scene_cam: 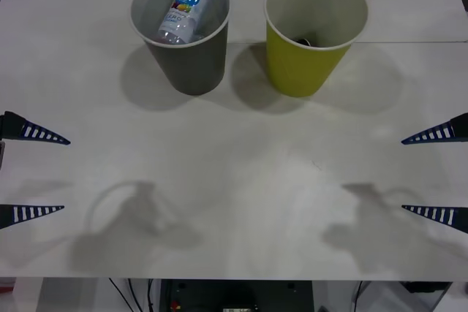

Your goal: Put the can into the green bin and the plastic bottle into the gray bin

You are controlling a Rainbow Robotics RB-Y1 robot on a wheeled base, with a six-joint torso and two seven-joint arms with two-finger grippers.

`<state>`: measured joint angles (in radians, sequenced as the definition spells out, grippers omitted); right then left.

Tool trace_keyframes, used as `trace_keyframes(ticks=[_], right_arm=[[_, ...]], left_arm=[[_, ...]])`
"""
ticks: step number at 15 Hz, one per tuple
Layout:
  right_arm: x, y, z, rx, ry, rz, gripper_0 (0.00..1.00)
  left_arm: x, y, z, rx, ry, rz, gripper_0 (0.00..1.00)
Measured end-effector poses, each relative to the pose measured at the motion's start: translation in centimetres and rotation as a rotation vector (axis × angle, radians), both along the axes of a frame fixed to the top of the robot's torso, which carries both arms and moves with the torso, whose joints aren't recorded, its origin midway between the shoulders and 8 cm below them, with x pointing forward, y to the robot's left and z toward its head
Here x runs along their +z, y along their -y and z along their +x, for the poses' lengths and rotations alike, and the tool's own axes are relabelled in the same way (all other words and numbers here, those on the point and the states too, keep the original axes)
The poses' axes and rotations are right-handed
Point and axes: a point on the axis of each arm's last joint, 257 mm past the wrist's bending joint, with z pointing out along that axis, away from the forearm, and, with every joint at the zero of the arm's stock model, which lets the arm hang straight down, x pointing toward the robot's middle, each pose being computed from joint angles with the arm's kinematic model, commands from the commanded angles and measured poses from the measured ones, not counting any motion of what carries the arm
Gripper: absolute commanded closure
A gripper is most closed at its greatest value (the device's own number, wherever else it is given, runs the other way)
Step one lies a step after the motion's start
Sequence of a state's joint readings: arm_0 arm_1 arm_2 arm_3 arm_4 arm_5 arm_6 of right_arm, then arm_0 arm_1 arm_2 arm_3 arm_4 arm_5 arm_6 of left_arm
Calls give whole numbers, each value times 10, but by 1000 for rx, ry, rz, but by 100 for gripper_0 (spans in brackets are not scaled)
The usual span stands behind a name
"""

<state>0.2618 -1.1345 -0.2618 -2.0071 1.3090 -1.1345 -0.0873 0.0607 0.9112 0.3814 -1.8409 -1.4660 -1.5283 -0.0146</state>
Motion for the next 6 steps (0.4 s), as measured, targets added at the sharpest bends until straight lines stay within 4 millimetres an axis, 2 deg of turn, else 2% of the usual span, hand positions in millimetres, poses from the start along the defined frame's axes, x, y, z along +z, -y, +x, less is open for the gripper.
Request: trace_keyframes(ticks=[6], right_arm=[[0, 0, 0, 0, 0, 0, 0]], left_arm=[[-3, 5, -7, -39, -7, 2, 0]])
